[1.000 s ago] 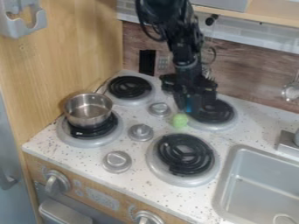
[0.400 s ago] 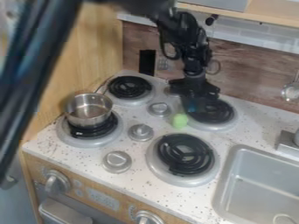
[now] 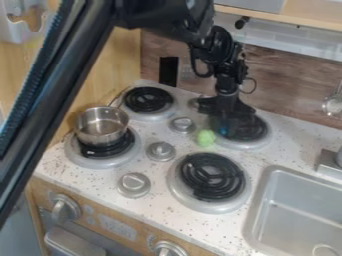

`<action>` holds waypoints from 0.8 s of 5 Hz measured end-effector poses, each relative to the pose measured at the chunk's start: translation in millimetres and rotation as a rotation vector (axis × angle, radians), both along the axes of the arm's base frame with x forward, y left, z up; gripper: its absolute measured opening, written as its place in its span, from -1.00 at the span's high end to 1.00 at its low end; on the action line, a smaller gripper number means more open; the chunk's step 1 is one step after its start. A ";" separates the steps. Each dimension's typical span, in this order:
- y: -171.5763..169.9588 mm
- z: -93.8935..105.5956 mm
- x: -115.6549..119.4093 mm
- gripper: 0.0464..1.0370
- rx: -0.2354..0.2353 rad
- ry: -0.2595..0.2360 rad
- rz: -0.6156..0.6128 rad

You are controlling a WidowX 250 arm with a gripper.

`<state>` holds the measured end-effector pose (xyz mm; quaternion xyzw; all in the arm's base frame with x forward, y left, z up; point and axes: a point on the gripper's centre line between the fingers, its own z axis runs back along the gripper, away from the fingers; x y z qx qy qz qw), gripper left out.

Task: Move the blue fork to the upper right burner

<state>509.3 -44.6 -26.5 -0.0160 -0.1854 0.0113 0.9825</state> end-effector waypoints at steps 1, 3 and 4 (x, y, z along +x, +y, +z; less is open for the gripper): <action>-5.1 -5.5 -8.8 -0.33 0.006 0.001 -0.023; -14.6 18.5 -55.7 -0.95 -0.039 -0.038 -0.085; -13.5 28.5 -88.3 -0.93 -0.043 -0.017 -0.125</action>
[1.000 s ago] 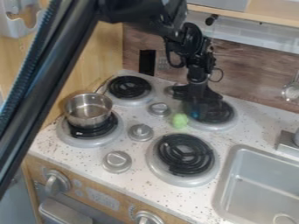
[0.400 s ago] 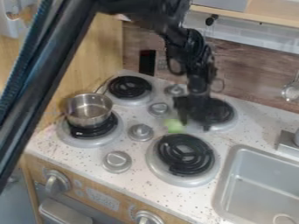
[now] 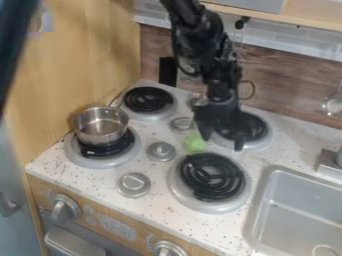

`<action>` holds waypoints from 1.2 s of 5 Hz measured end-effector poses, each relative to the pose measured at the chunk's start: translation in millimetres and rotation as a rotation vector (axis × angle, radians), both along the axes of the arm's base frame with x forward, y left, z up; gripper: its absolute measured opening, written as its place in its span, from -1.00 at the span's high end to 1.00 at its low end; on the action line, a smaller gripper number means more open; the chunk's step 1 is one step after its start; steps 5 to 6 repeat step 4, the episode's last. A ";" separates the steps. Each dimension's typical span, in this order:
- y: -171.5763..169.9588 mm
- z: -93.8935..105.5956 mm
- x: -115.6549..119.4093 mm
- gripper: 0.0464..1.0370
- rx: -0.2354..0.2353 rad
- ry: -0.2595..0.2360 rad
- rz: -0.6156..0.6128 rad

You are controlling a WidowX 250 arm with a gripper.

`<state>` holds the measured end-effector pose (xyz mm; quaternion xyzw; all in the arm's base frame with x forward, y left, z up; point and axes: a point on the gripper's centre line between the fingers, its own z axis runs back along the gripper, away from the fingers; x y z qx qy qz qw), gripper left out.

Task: Move the blue fork to the upper right burner

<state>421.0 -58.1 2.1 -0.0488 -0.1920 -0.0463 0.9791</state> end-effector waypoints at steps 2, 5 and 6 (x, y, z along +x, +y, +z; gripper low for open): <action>20.4 0.7 -23.9 -0.92 0.097 0.134 0.008; 30.1 -8.1 -23.6 -0.92 0.167 0.231 0.017; 30.1 -8.1 -23.6 -0.92 0.167 0.231 0.017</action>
